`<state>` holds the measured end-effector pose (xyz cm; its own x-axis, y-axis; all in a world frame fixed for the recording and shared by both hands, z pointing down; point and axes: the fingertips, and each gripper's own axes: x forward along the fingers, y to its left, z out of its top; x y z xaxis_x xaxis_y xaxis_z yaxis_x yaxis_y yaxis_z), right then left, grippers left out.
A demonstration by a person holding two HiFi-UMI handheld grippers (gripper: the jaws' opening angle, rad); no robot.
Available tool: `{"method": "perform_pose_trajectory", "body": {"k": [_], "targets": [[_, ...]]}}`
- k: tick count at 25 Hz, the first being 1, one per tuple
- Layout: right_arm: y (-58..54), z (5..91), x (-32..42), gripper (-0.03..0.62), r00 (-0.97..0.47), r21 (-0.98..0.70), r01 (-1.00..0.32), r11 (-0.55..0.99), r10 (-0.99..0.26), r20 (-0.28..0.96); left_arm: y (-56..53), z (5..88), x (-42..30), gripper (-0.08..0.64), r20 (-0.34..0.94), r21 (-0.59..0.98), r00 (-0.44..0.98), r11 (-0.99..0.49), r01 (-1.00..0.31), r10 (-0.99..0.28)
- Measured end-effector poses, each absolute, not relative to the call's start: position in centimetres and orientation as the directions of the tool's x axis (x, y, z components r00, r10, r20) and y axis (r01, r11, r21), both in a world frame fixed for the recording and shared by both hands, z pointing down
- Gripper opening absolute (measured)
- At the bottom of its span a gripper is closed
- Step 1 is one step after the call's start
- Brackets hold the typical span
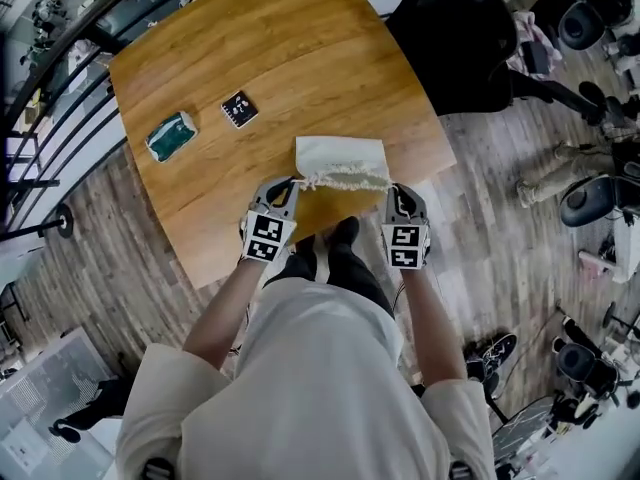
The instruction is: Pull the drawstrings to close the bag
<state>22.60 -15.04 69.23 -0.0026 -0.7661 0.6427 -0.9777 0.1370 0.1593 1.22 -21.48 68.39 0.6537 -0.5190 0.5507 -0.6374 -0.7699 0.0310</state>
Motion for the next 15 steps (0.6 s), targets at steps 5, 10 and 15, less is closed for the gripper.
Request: {"method": "perform_pose_trajectory", "body": {"k": [5,10,15], "targets": [[-16.6,63.7,23.7,0.009,0.012,0.174,-0.979,0.105,-0.827,0.562,-22.5,63.1,1.9,-0.005,0.457,0.024,0.661,-0.734,-0.679,-0.596],[-17.8,59.1,24.6,0.009,-0.011,0.171,-0.979,0.111,-0.866,0.499,-23.5,59.2,2.6,-0.005,0.388,0.042,0.662,-0.705,-0.708,-0.641],[-18.1,54.8,24.5,0.009,-0.150,0.074,-0.978,0.196,-0.902,0.405,-24.1,54.7,2.7,-0.005,0.322,0.070,0.663,-0.681,-0.729,-0.676]]}}
